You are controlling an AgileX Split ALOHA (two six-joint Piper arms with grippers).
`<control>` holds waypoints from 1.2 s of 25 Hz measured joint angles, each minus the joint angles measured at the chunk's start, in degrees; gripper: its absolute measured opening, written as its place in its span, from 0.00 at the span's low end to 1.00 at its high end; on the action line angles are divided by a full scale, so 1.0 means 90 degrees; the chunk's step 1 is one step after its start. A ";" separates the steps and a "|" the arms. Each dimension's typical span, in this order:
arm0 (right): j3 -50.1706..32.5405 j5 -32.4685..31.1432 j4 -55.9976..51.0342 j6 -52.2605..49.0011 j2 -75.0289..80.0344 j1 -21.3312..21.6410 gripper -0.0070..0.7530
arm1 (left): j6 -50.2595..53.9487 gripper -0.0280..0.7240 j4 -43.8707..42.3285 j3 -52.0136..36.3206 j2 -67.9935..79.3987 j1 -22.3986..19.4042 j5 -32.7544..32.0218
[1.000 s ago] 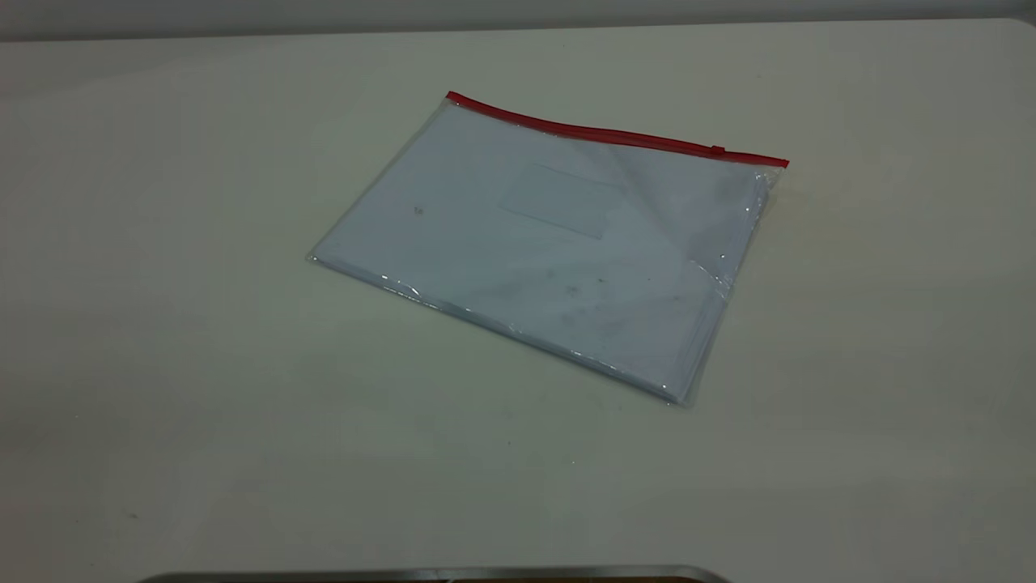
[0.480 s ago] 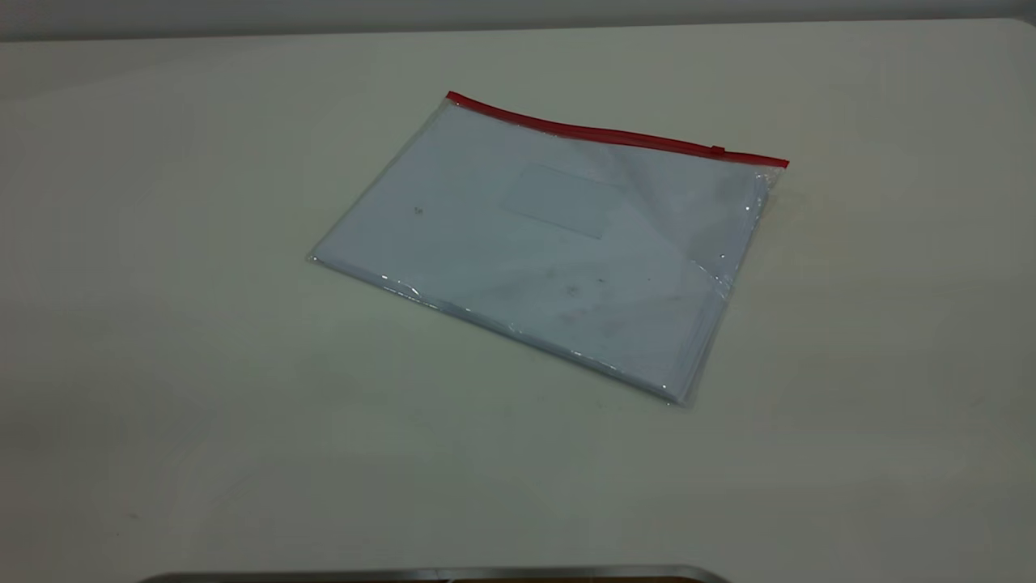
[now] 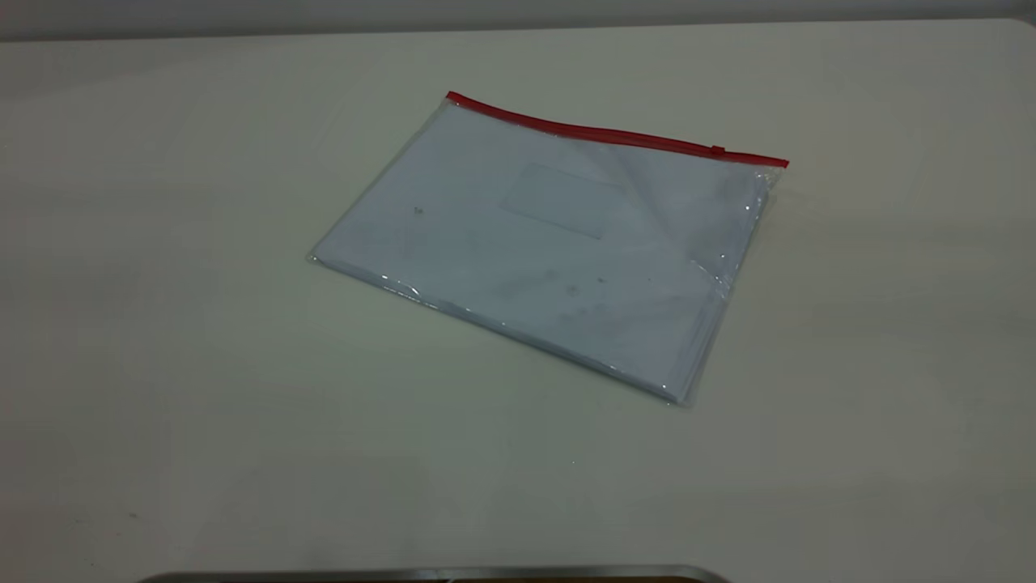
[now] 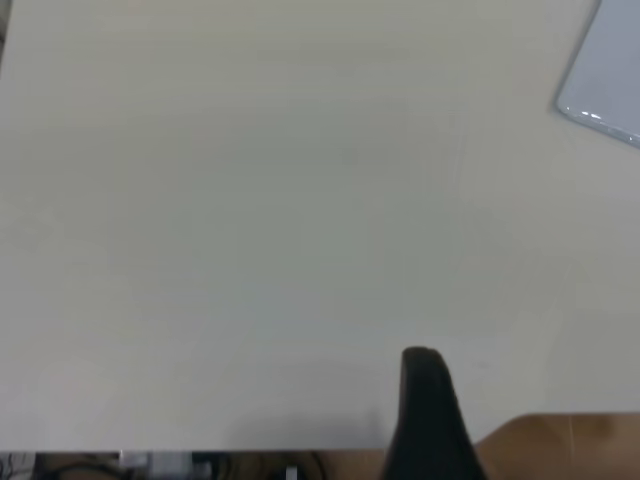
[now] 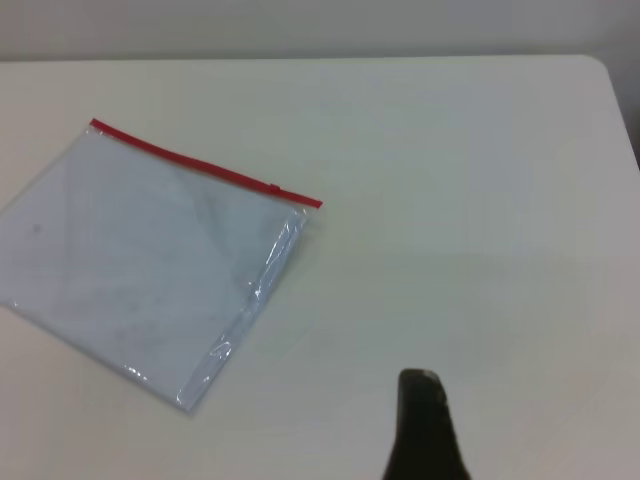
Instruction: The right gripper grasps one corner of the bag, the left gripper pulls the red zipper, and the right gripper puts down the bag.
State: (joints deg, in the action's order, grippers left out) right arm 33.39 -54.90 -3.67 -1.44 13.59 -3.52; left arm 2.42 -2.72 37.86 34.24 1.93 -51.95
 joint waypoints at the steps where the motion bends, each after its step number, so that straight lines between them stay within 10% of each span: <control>1: 0.0022 0.0182 0.0000 0.0030 0.0366 0.0000 0.77 | 0.0000 0.82 -0.0002 0.0191 0.0488 0.0000 0.0150; 15: 0.0043 0.2624 -0.1443 0.0975 0.5447 0.0000 0.77 | -0.0801 0.82 0.0867 0.3150 0.6460 0.0013 0.2212; 30: 0.2057 0.3589 -0.5159 0.6260 1.0695 0.0000 0.77 | -0.2473 0.82 0.1039 0.4514 0.8251 0.1071 0.2137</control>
State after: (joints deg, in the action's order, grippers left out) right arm 51.90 -22.59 -50.10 54.90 109.85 -3.52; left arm -19.83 6.63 78.48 108.50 11.57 -32.71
